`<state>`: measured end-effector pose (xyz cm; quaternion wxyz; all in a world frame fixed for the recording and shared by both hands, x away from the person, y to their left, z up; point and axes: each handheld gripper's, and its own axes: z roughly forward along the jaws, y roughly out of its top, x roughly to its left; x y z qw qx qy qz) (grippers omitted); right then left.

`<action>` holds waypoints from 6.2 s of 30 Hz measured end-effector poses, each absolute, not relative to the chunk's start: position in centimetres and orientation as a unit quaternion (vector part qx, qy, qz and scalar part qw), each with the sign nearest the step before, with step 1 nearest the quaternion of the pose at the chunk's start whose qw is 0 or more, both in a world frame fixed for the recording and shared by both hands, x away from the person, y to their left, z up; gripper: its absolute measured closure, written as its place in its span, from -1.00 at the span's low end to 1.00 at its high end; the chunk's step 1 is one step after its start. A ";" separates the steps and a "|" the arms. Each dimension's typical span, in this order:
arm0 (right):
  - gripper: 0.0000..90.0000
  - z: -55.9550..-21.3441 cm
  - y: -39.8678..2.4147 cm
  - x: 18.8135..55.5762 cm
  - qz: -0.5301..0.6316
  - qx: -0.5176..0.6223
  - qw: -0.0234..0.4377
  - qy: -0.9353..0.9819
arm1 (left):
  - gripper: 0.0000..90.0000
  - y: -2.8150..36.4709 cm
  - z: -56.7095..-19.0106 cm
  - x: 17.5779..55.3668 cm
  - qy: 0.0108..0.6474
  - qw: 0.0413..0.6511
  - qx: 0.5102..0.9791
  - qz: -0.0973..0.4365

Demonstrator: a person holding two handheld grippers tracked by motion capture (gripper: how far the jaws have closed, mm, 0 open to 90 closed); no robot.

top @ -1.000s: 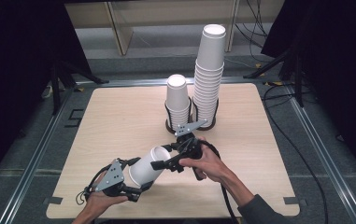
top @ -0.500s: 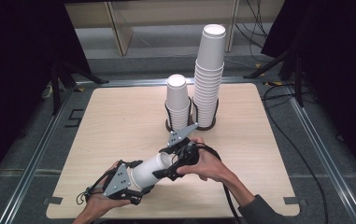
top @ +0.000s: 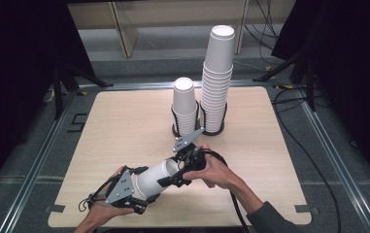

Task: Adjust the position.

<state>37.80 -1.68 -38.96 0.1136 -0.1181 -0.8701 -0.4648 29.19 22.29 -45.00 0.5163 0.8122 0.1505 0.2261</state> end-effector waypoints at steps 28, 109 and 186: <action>-0.46 -38.6 -4.1 39.3 -0.553 -0.141 0.193 -0.798 | -0.91 23.7 -44.7 29.6 0.204 0.655 0.708 0.169; -0.54 -38.3 0.7 34.3 -0.238 0.111 -0.102 -0.959 | -0.72 22.5 -43.7 28.8 0.133 0.517 0.829 0.164; -0.51 -39.8 -0.9 37.2 -0.477 0.045 0.065 -0.875 | -0.90 23.9 -43.4 29.5 0.225 0.689 0.679 0.115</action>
